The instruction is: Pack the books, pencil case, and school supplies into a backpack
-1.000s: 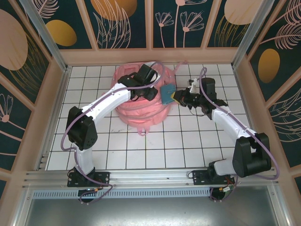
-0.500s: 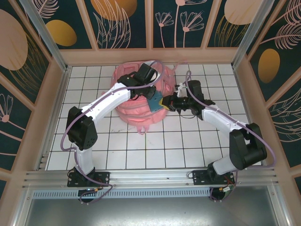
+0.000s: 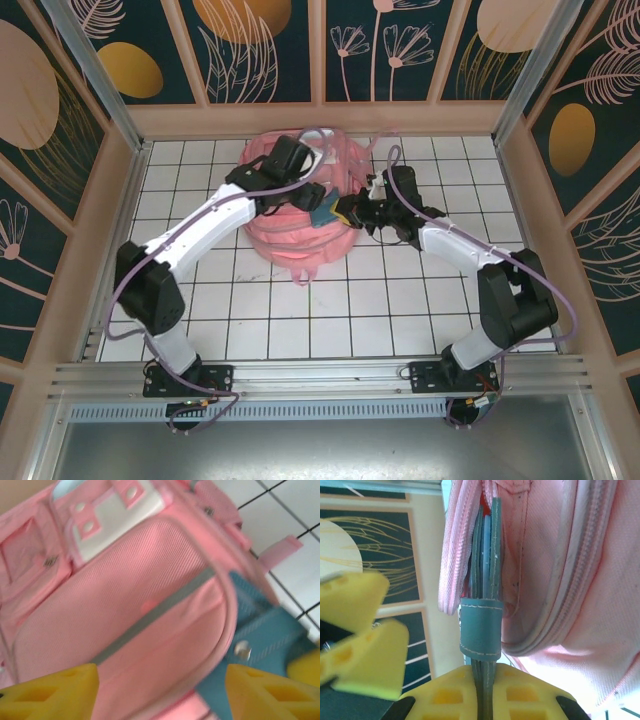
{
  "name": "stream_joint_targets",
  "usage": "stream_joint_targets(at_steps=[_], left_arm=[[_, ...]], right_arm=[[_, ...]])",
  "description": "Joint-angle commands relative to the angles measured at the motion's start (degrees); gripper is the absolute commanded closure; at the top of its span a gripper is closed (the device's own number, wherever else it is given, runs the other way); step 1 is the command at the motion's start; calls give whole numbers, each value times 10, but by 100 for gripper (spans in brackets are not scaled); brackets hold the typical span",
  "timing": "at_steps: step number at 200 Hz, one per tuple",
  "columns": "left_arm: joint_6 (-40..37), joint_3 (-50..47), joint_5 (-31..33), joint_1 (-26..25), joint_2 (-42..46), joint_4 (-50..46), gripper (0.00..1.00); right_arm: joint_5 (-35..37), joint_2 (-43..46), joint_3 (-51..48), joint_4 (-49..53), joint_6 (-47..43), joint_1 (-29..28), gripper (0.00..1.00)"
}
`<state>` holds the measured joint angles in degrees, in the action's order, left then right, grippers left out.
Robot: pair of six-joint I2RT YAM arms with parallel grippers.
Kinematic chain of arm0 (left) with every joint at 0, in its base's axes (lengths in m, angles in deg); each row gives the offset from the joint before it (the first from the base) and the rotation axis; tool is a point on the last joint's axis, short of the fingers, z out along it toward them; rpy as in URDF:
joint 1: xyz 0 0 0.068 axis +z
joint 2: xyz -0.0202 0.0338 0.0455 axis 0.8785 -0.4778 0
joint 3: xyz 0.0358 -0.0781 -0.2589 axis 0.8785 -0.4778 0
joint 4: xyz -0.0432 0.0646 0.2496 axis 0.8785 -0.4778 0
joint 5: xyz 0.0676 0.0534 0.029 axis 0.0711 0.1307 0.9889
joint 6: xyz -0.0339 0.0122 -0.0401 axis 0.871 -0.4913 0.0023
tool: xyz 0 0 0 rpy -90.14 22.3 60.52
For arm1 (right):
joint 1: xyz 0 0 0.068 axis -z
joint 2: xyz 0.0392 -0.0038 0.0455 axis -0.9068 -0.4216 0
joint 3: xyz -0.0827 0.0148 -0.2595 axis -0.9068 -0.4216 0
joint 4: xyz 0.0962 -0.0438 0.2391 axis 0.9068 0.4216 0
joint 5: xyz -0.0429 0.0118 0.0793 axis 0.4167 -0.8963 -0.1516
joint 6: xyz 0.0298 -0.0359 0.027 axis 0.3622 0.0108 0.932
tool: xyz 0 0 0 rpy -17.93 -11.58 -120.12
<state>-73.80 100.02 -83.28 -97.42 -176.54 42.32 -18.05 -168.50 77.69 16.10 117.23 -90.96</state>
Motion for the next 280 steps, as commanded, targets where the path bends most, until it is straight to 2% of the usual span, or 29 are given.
stream_joint_targets(at_steps=[1, 30, 59, 82, 94, 101, 142, 149, 178, 192, 215, 250, 280], left_arm=[[-32, -64, -23, 16, 44, 23, 31], [-71, -130, -36, 18, 72, 60, 30], [-93, -133, -52, 19, 50, 72, 30], [-96, -113, -7, 20, 19, 79, 34], [-89, -100, 31, 22, 7, 87, 45], [-87, -92, 37, 26, 1, 88, 48], [-97, -74, 47, 28, -29, 92, 44], [-98, -71, 52, 29, -34, 92, 47], [-102, -53, 63, 29, -43, 97, 72], [-103, -43, 52, 29, -38, 95, 81], [-106, -38, 0, 28, -18, 99, 87], [-93, -28, -71, 29, -7, 112, 88], [-74, -7, -121, 29, -8, 121, 88]], right_arm=[[32, -15, 23, -60, 19, 6, 94], [27, -23, 28, -60, 16, 6, 94], [25, -22, 28, -56, 15, 6, 94], [26, -20, 29, -51, 12, 6, 94], [27, -20, 30, -48, 11, 6, 94], [27, -20, 30, -47, 11, 7, 94], [29, -20, 29, -45, 12, 7, 94], [29, -20, 29, -44, 13, 7, 94], [34, -24, 33, -40, 14, 7, 94], [39, -30, 38, -38, 20, 5, 93], [69, -42, 52, -37, 32, -3, 92], [157, -80, 87, -38, 54, -20, 92], [199, -121, 117, -51, 72, -36, 92]])
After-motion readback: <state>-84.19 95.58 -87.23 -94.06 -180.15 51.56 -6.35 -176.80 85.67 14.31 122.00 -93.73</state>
